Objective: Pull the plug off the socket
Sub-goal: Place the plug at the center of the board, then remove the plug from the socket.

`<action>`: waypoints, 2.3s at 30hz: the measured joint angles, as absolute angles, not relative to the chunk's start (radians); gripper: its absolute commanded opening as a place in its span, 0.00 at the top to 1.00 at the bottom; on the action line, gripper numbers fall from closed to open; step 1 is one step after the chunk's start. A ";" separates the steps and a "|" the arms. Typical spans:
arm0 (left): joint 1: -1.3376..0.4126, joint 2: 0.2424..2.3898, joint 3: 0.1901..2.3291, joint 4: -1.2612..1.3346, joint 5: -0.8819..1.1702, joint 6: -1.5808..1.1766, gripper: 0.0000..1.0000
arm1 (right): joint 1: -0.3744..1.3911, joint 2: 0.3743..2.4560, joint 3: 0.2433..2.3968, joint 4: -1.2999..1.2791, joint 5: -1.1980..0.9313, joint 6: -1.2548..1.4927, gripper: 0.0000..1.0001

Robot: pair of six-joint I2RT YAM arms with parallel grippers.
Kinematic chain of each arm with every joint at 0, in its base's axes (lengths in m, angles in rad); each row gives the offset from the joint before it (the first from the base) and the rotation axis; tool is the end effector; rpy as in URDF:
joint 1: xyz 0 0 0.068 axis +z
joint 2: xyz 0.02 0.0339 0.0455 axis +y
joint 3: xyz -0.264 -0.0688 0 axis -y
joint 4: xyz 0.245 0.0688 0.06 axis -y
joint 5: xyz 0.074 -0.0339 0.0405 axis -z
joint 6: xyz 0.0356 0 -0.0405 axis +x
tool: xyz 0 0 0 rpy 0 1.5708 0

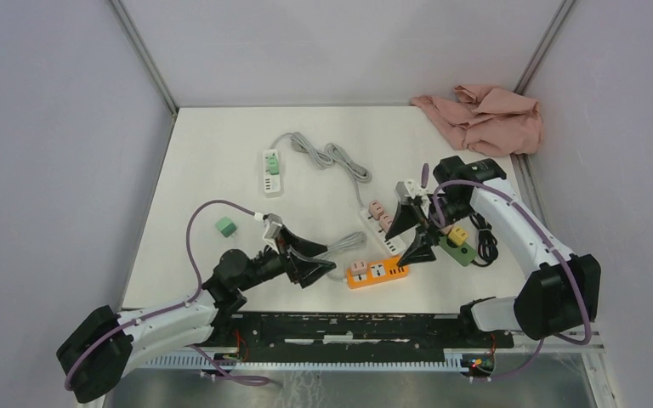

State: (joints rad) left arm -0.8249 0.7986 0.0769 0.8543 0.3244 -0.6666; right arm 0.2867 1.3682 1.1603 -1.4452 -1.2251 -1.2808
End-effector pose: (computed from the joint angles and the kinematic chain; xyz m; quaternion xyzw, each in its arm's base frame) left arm 0.1044 -0.1297 0.2000 0.1725 0.6384 -0.5820 0.4733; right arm 0.1938 0.0921 0.2945 -0.5603 0.5957 0.5210 0.2443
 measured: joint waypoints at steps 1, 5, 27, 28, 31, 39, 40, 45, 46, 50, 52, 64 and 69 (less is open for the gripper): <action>-0.835 0.800 0.070 0.860 0.315 -0.643 0.20 | 0.287 1.363 1.157 -1.457 -1.222 -1.317 0.19; -0.872 0.822 0.052 0.870 0.285 -0.549 0.22 | 0.292 1.328 1.109 -1.459 -1.195 -1.417 0.18; -1.069 1.069 0.012 0.970 0.179 -0.061 0.22 | 0.798 1.311 0.878 -0.665 -0.619 -0.836 0.27; -1.070 1.079 0.012 0.978 0.177 -0.059 0.22 | 0.819 1.320 0.875 -0.647 -0.599 -0.826 0.29; -1.075 1.105 0.012 1.003 0.167 -0.057 0.22 | 0.872 1.349 0.873 -0.611 -0.540 -0.808 0.36; -1.086 1.137 0.012 1.031 0.155 -0.036 0.22 | 0.930 1.398 0.873 -0.561 -0.429 -0.779 0.49; -1.087 1.137 0.012 1.034 0.154 -0.035 0.22 | 0.932 1.401 0.873 -0.558 -0.422 -0.777 0.51; -1.090 1.135 0.012 1.048 0.142 -0.035 0.22 | 0.937 1.422 0.873 -0.541 -0.386 -0.765 0.67; -1.090 1.135 0.012 1.050 0.139 -0.035 0.22 | 0.938 1.427 0.873 -0.537 -0.381 -0.759 0.70; -1.091 1.123 0.012 1.050 0.131 -0.035 0.22 | 0.941 1.429 0.877 -0.534 -0.369 -0.740 0.86; -1.091 1.120 0.012 1.051 0.131 -0.035 0.22 | 0.941 1.429 0.878 -0.535 -0.364 -0.733 0.90; -1.102 1.119 0.012 1.080 0.121 -0.035 0.19 | 0.905 1.429 0.894 -0.575 -0.411 -0.722 1.00; -1.102 1.116 0.012 1.096 0.102 -0.036 0.09 | 0.871 1.429 0.905 -0.607 -0.457 -0.722 1.00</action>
